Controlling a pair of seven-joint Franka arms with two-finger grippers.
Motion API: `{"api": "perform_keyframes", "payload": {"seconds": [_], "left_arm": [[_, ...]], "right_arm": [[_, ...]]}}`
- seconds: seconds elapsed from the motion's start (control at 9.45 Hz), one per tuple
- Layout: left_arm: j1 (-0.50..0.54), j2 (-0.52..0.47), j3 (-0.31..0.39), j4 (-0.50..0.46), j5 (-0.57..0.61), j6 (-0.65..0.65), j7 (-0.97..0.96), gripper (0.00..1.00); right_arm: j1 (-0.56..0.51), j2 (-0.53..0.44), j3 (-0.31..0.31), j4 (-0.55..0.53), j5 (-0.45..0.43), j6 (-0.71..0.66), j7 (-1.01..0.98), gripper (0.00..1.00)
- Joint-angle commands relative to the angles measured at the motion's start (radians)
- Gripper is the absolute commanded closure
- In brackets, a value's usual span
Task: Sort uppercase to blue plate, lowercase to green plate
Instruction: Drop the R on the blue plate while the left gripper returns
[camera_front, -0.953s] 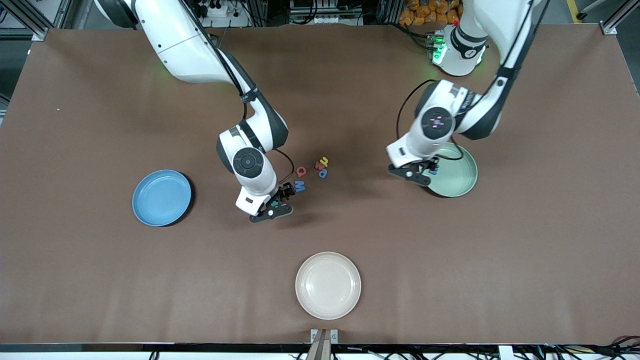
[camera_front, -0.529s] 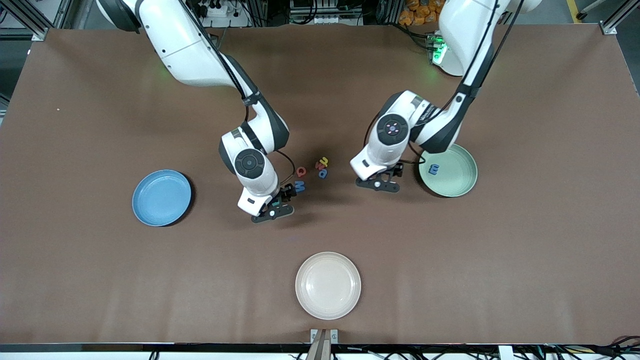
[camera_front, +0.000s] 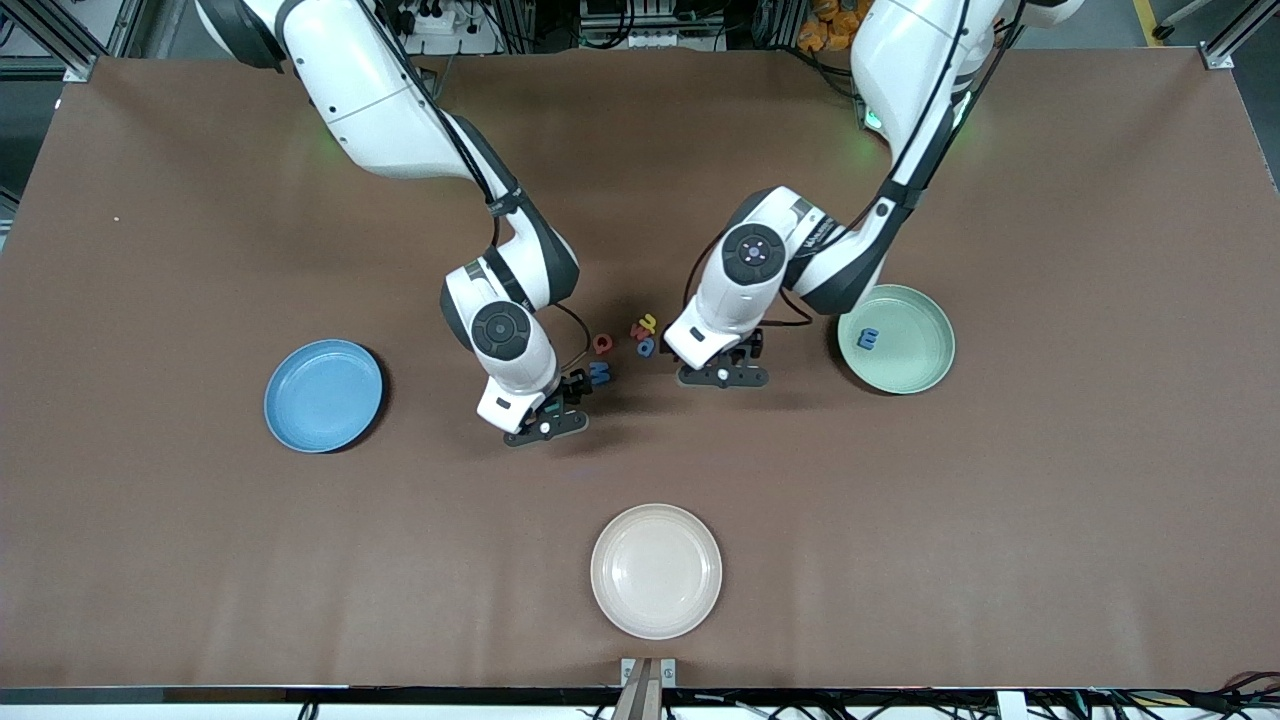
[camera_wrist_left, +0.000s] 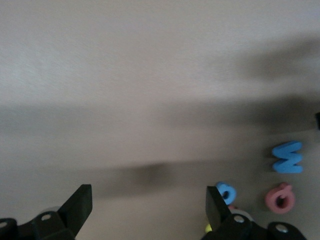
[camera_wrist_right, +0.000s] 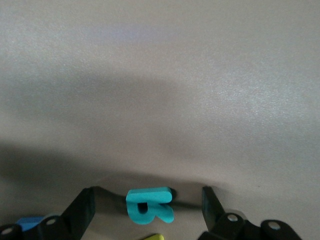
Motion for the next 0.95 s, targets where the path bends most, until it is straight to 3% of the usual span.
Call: {"api": "perform_keyframes", "payload": {"seconds": [0.0, 0.42, 0.85], "left_arm": [[-0.026, 0.048, -0.002, 0.066, -0.014, 0.005, -0.078, 0.00], [-0.075, 0.113, 0.000, 0.127, 0.013, 0.062, -0.160, 0.00], [-0.080, 0.203, -0.003, 0.182, 0.189, 0.062, -0.158, 0.00]], "right_arm": [[0.008, -0.001, -0.003, -0.003, 0.025, -0.002, -0.005, 1.00], [0.004, -0.007, -0.003, -0.003, 0.025, -0.002, -0.015, 1.00], [-0.069, -0.064, -0.003, 0.006, 0.023, -0.007, -0.021, 1.00]]}}
